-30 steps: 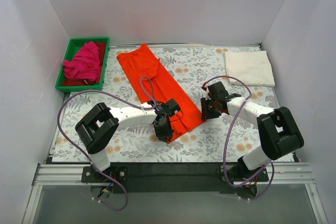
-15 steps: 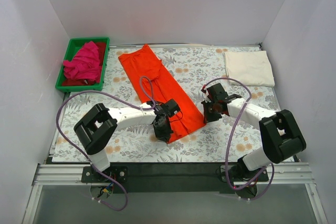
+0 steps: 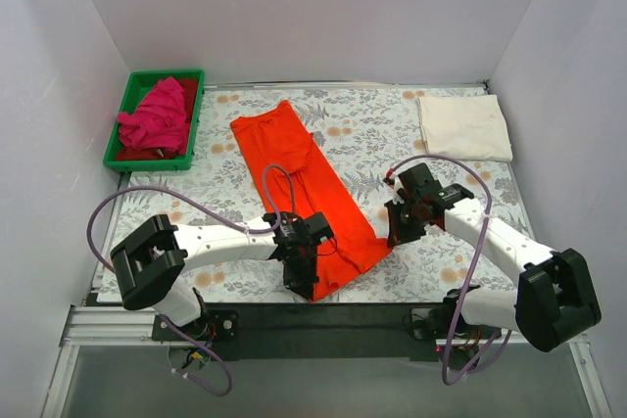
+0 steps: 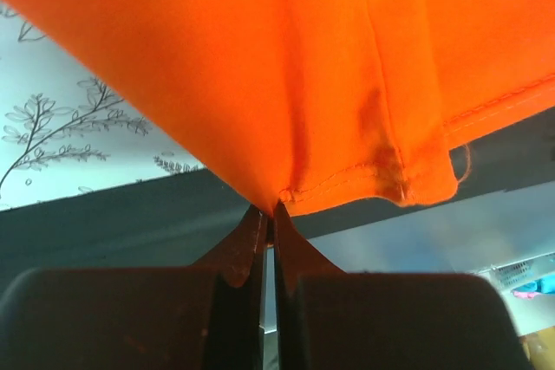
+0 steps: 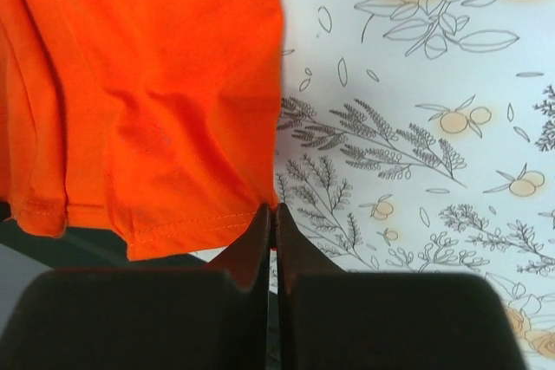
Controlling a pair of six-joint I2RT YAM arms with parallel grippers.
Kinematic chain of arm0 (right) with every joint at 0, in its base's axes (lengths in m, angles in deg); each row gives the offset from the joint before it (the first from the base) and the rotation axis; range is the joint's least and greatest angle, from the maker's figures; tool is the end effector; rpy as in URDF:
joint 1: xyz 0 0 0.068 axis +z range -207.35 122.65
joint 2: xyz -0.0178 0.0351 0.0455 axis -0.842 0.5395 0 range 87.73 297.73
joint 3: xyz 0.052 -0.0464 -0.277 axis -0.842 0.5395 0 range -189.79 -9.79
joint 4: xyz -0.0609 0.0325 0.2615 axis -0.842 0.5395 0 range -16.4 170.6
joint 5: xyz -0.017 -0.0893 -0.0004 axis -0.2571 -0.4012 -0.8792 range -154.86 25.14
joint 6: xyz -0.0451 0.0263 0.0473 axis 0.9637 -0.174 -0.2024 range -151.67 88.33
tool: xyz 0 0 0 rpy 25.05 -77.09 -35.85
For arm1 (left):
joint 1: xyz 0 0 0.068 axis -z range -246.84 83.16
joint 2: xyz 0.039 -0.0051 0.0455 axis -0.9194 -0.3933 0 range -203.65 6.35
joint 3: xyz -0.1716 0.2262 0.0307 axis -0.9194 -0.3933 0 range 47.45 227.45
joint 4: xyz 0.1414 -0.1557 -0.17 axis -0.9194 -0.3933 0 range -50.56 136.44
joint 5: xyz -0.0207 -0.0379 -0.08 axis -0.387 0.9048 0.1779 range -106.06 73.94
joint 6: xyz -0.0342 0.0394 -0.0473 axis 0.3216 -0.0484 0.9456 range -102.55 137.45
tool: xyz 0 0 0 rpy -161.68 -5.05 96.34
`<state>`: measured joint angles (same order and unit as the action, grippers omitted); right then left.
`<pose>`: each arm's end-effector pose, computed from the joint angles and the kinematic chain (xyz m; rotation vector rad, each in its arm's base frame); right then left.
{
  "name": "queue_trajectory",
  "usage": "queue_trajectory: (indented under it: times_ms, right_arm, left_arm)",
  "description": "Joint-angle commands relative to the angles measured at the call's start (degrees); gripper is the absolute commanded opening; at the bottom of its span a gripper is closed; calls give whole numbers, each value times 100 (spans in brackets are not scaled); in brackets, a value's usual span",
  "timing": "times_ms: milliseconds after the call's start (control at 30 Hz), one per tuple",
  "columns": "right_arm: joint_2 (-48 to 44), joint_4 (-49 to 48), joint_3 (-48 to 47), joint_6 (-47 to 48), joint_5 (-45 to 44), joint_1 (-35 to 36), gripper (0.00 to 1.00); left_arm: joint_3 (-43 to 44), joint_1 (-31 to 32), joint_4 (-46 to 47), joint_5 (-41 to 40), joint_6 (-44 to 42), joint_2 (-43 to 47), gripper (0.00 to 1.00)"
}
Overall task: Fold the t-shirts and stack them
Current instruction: Fold the tshirt
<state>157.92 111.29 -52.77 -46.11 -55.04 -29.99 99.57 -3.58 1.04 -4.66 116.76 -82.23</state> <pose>0.2045 0.1170 0.1929 -0.3632 2.7360 0.4407 0.1121 -0.2482 0.1584 0.8947 -2.8176 0.2524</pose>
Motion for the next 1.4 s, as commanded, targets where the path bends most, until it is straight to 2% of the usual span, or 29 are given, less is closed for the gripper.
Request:
queue_trajectory:
  times_ms: [0,100,367,667,900,1367]
  right_arm:
    - [-6,282,-438,72,-112,-28,1]
    - [415,283,-1191,160,-156,-28,1]
    - [2127,274,-3276,406,36,7,1]
    - [3622,247,-5139,529,169,130,1]
    - [4309,63,-5765,653,143,174,1]
    - [4749,-693,-5783,626,116,174,1]
  left_arm:
    - [69,-112,-267,56,63,385,0]
    - [272,-524,-337,-190,1,464,0]
    - [439,-2421,-56,-639,-577,974,0]
    - [993,-3399,111,-1069,-1247,429,0]
    - [932,-3839,533,-1333,-1502,122,0]
    - [519,-4147,1561,-1605,-1722,-239,0]
